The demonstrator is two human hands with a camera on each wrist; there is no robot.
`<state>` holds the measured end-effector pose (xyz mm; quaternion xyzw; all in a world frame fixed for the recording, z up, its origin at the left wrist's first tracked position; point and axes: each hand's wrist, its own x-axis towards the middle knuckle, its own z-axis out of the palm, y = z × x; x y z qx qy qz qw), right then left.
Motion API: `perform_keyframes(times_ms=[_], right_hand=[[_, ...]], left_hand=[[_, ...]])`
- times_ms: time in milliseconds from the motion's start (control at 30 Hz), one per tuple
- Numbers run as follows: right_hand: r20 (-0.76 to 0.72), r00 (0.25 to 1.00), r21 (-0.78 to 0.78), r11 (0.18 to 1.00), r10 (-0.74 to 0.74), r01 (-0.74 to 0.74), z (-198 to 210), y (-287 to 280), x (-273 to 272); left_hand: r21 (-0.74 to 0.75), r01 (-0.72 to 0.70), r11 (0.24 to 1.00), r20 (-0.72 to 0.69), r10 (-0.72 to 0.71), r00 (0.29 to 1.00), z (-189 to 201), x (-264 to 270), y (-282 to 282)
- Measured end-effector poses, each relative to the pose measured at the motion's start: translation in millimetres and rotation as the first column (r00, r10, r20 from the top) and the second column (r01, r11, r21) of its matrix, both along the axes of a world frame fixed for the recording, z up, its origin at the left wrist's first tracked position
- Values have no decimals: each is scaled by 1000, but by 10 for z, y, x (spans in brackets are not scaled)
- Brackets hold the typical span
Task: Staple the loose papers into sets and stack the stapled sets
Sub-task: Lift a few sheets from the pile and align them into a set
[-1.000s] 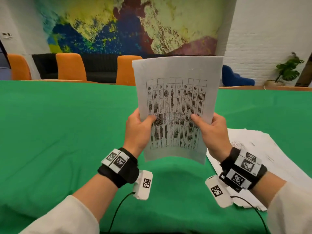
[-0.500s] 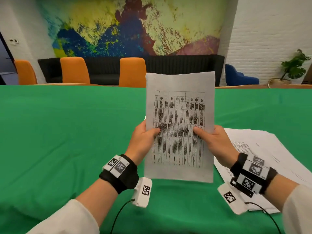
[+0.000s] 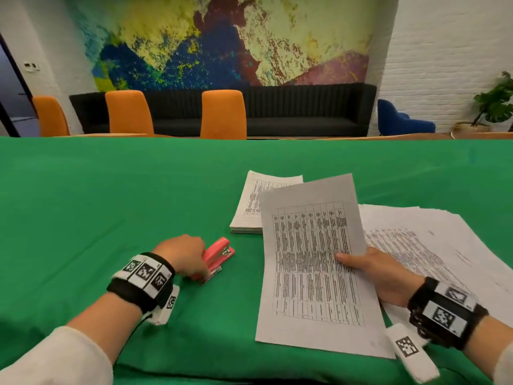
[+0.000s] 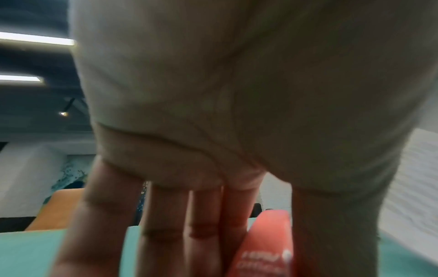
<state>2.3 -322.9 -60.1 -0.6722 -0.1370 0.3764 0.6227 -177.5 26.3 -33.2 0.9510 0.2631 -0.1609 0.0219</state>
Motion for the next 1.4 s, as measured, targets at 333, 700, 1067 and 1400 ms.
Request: perform_keyframes(times_ms=[333, 700, 1067, 1400], right_hand=[[-1, 999, -30, 999, 34, -34, -41, 0, 47], [89, 995, -70, 997, 49, -43, -105, 3, 58], [111, 992, -64, 997, 53, -46, -189, 20, 110], [111, 990, -65, 995, 84, -77, -154, -5, 101]], left_hand=[[-747, 225, 625, 509, 319, 800, 422, 4, 255], [-839, 544, 27, 163, 966, 202, 474, 889, -129], [-645, 340, 684, 762, 546, 348, 633, 1614, -610], [-737, 218, 640, 676, 698, 238, 99, 1521, -329]])
